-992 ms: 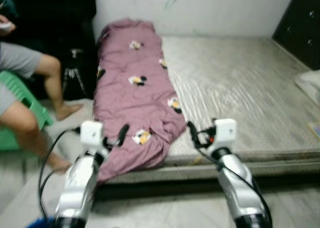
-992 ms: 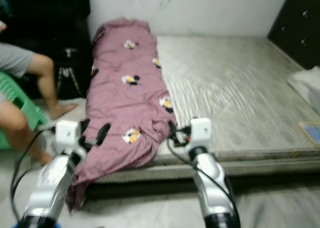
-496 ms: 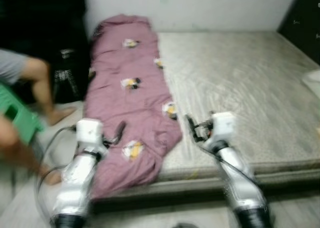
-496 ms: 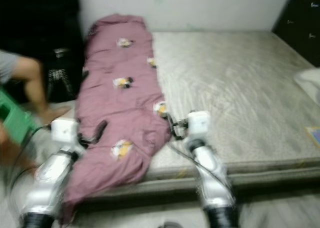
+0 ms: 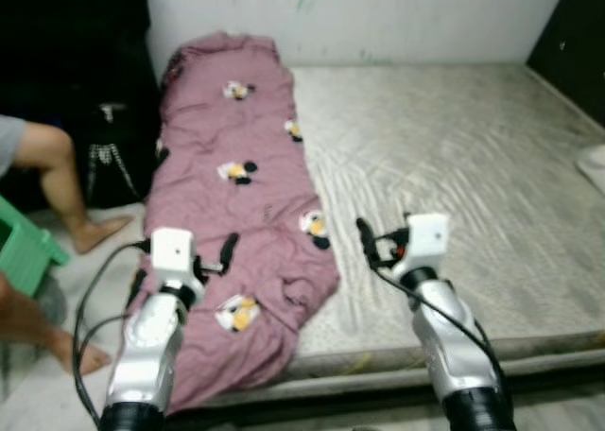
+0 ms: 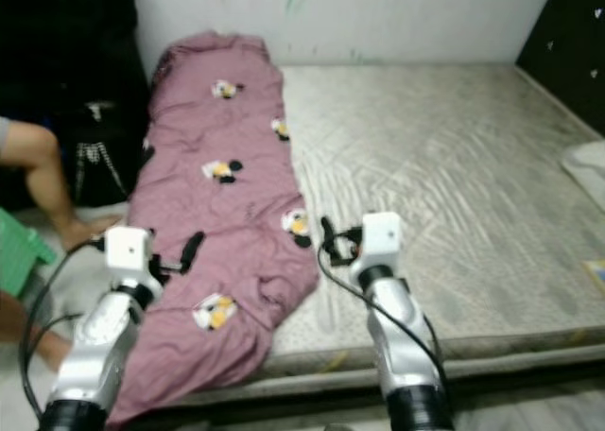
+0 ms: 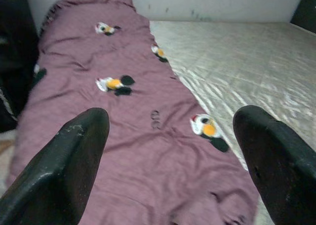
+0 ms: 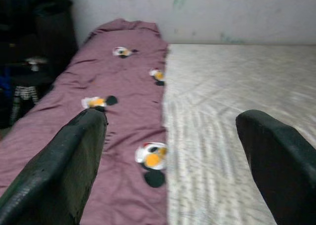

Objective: Clean up the room

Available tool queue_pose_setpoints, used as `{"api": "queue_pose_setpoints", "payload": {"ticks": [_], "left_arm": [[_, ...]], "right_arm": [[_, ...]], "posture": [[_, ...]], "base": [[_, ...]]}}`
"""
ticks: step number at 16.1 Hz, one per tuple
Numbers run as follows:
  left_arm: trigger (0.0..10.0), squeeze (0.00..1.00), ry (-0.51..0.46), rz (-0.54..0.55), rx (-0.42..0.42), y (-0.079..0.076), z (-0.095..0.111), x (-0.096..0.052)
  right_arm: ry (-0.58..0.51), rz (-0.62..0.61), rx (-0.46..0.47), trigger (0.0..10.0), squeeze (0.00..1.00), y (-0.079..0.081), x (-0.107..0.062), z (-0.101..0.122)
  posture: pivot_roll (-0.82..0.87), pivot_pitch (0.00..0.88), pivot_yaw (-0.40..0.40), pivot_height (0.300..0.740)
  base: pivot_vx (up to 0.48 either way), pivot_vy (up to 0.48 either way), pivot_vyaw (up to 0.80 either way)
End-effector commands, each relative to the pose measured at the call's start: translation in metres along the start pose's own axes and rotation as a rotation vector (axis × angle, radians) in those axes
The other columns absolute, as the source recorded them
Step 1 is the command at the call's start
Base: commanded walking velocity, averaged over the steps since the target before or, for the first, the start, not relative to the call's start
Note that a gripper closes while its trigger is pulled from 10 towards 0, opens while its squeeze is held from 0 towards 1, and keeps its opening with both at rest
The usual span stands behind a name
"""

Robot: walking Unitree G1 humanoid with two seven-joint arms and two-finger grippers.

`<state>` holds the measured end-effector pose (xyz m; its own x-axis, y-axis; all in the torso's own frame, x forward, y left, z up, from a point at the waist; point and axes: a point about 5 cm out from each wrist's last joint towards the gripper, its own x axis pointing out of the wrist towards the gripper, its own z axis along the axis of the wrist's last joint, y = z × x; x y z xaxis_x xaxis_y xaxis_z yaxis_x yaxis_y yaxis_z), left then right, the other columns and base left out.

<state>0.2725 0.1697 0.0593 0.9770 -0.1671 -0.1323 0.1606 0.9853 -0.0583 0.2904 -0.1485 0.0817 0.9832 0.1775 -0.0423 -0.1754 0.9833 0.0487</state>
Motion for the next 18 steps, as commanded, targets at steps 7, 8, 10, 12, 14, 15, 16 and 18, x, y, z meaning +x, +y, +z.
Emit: {"api": "queue_pose_setpoints", "payload": {"ticks": [7, 8, 10, 12, 14, 15, 16, 18], "left_arm": [[10.0, 0.0, 0.03, 0.057, 0.001, 0.009, -0.007, -0.007], [10.0, 0.0, 0.034, 0.06, -0.002, 0.009, -0.008, -0.007], [10.0, 0.0, 0.036, 0.062, 0.003, 0.009, -0.009, -0.007], [10.0, 0.0, 0.035, 0.062, 0.004, 0.008, -0.008, -0.006], [10.0, 0.0, 0.032, 0.067, 0.005, 0.007, -0.008, -0.006], [10.0, 0.0, 0.036, 0.069, 0.007, 0.007, -0.009, -0.006], [10.0, 0.0, 0.038, 0.068, 0.007, 0.007, -0.01, -0.006], [10.0, 0.0, 0.044, 0.074, 0.004, 0.007, -0.013, -0.008]], "right_arm": [[0.005, 0.013, 0.006, 10.0, 0.0, 0.004, -0.001, -0.003], [0.003, 0.014, 0.005, 10.0, 0.0, 0.004, -0.001, -0.003], [0.006, 0.015, 0.002, 10.0, 0.0, 0.004, -0.002, -0.003], [0.007, 0.017, 0.0, 10.0, 0.0, 0.004, -0.001, -0.004], [0.009, 0.021, -0.001, 10.0, 0.0, 0.004, -0.001, -0.004], [0.015, 0.024, -0.005, 10.0, 0.0, 0.005, -0.001, -0.004], [0.015, 0.025, -0.006, 10.0, 0.0, 0.005, -0.001, -0.004], [0.016, 0.03, -0.008, 10.0, 0.0, 0.005, -0.002, -0.005]], "posture": [[-0.05, 0.0, -0.022, 0.675], [-0.05, 0.0, -0.022, 0.666], [-0.05, 0.0, -0.021, 0.661], [-0.05, 0.0, -0.024, 0.661], [-0.05, 0.0, -0.025, 0.661], [-0.05, 0.0, -0.026, 0.652], [-0.05, 0.0, -0.027, 0.647], [-0.05, 0.0, -0.03, 0.622]], "base": [[0.0, 0.0, 0.0], [0.0, 0.0, 0.0], [0.0, 0.0, 0.0], [0.0, 0.0, 0.0], [0.0, 0.0, 0.0], [0.0, 0.0, 0.0], [0.0, 0.0, 0.0], [0.0, 0.0, 0.0]]}}
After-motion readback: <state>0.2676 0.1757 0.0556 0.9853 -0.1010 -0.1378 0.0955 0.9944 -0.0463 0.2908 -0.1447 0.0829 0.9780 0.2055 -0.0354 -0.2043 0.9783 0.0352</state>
